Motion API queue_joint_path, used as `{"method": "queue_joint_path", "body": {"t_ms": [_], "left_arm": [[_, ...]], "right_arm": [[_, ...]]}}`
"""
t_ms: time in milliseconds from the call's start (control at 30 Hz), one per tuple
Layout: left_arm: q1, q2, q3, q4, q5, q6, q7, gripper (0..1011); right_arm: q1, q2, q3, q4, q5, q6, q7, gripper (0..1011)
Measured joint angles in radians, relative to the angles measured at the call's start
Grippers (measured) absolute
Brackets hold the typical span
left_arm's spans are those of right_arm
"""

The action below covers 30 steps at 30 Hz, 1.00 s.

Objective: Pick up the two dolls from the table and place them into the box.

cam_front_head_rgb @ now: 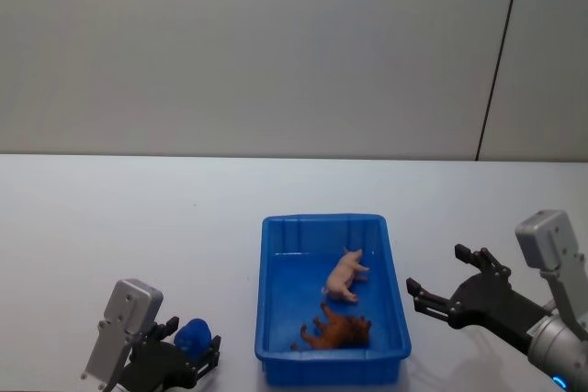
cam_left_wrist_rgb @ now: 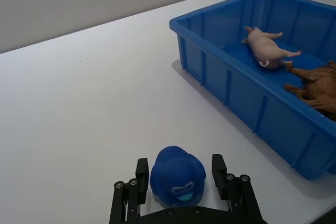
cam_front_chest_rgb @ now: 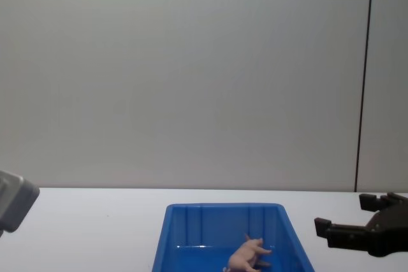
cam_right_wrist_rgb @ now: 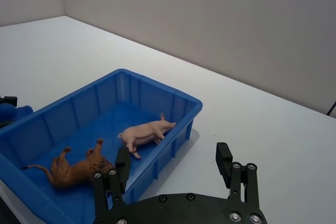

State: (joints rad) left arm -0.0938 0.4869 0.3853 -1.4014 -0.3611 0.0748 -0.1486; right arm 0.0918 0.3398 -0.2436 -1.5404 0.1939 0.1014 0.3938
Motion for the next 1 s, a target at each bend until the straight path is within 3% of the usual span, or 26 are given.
{"method": "queue_joint_path", "body": {"t_ms": [267,667,1000], "left_arm": [[-0.002,-0.001,-0.004,0.008,-0.001,0.001,-0.018,560],[-0.015,-0.001,-0.014,-0.015,0.024,-0.010,-0.024,416],[-0.076,-0.022,-0.024,-0.062,0.096,-0.020,-0.052,341]], "right_arm": [[0.000,0.000,0.000,0.000,0.000,0.000,0.000,1001],[0.000,0.000,0.000,0.000,0.000,0.000,0.000,1001],[0.000,0.000,0.000,0.000,0.000,0.000,0.000,1001]]}}
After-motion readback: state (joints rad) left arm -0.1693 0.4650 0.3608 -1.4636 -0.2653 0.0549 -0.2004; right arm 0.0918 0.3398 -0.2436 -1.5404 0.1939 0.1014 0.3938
